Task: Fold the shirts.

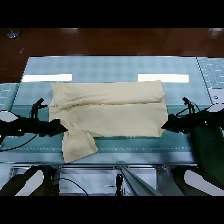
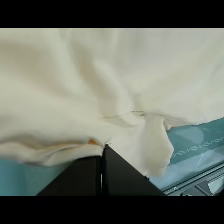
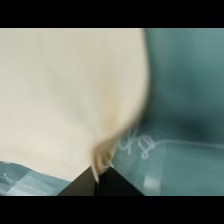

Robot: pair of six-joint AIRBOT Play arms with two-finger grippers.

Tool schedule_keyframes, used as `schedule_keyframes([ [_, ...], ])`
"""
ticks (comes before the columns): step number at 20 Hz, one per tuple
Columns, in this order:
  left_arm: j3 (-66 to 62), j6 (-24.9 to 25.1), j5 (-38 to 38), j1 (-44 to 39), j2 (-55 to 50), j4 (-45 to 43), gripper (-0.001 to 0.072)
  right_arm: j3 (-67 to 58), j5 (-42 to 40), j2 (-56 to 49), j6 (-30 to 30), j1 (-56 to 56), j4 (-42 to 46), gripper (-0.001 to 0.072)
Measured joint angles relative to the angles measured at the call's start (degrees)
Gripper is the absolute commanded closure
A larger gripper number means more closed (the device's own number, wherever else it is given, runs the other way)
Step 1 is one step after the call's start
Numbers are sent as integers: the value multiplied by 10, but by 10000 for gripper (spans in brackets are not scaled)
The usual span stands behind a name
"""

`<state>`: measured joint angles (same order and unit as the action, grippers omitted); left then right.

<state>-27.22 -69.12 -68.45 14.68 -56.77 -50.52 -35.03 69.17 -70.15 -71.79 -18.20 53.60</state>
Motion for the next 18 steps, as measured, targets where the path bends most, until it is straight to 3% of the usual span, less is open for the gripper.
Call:
schedule_keyframes([
  [9,-180,-24,15,0,-46,0,680,-210,16,-47,-33,26,-4,687],
  [18,-445,-72,-11,-2,-304,1,680,-395,-32,-204,-63,50,-38,687],
])
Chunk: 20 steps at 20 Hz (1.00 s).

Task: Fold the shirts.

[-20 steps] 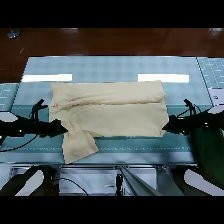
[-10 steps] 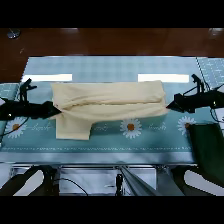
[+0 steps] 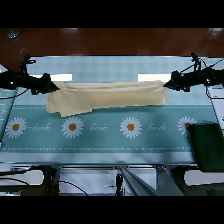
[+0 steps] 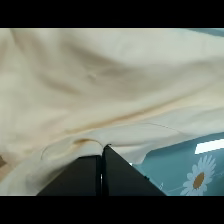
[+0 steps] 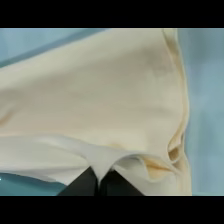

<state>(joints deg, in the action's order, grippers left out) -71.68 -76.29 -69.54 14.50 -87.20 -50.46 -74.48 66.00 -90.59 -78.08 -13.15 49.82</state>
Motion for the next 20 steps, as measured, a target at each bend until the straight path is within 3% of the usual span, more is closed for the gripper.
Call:
schedule_keyframes([
  [9,-190,-39,-30,-12,-172,-2,679,-99,-10,-121,-8,2,-55,684],
  [10,-198,-39,-33,-15,-180,0,641,-101,-10,-127,-8,2,-57,562],
  [11,-202,-39,-34,-18,-188,0,302,-103,-10,-131,-8,2,-60,246],
  [12,-206,-39,-35,-21,-194,-2,16,-104,-10,-134,-8,2,-61,78],
  [16,-238,-43,-85,-11,-201,-28,3,-118,16,-139,-7,-16,-64,88],
  [20,-255,-63,-156,40,-165,-118,3,-128,81,-136,-7,-66,-33,88],
])
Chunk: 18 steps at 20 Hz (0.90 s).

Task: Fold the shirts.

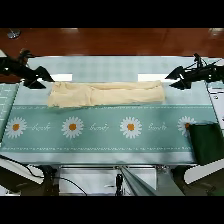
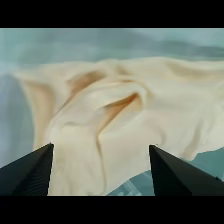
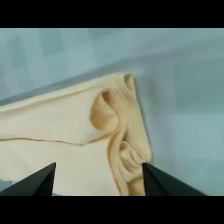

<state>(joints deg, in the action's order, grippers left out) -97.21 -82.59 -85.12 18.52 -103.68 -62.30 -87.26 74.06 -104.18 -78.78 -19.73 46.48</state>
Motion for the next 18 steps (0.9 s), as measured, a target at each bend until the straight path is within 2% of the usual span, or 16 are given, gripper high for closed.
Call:
schedule_keyframes([
  [2,32,-4,9,30,48,-16,3,11,17,1,-1,-16,18,88],
  [5,145,26,98,50,159,20,3,35,16,-7,8,-17,19,88],
  [8,278,70,196,41,278,72,3,45,-2,-23,20,-1,-12,89],
  [11,355,93,233,16,346,98,3,48,-17,-38,18,23,-35,111],
  [12,369,97,241,3,358,105,4,49,-20,-42,18,33,-42,186],
  [13,379,100,242,-9,366,106,7,49,-21,-45,17,42,-41,381],
  [14,386,102,247,-23,371,114,15,48,-24,-47,16,51,-33,694],
  [15,391,104,248,-37,374,123,171,45,-25,-49,13,58,-30,687],
  [16,395,106,247,-51,375,130,557,39,-19,-46,14,62,-34,687],
  [17,398,108,247,-64,375,138,678,34,-9,-40,16,65,-35,687],
  [18,400,113,243,-78,374,148,679,30,3,-29,19,66,-32,687],
])
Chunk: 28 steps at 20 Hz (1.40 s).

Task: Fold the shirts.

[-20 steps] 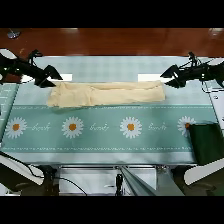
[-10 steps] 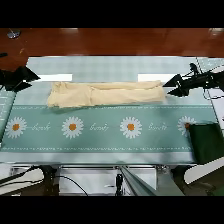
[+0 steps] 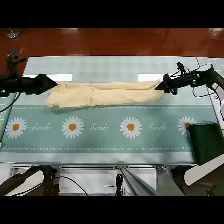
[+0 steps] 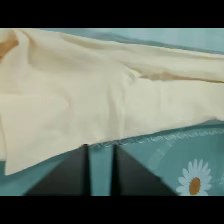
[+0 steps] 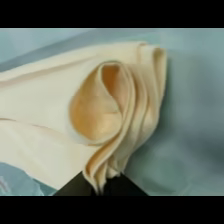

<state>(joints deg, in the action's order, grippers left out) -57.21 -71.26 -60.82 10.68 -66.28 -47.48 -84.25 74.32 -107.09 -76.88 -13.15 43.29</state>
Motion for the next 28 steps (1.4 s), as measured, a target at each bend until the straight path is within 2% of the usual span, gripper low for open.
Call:
schedule_keyframes([
  [4,0,24,-6,-75,-9,30,680,-7,47,101,9,-4,49,687],
  [7,-18,30,12,-158,-36,40,680,9,76,221,17,-2,81,687],
  [11,-91,7,44,-275,-113,45,681,53,98,388,16,11,101,687],
  [15,-203,-41,59,-375,-225,46,681,92,110,508,-9,29,110,687],
  [18,-275,-90,64,-446,-301,47,680,105,113,553,-26,48,111,687],
  [21,-307,-119,64,-513,-346,66,680,110,108,569,-41,69,114,687],
  [25,-322,-130,63,-588,-370,96,679,112,92,576,-64,89,133,686],
  [28,-326,-132,60,-596,-375,104,679,113,82,577,-71,95,138,687],
])
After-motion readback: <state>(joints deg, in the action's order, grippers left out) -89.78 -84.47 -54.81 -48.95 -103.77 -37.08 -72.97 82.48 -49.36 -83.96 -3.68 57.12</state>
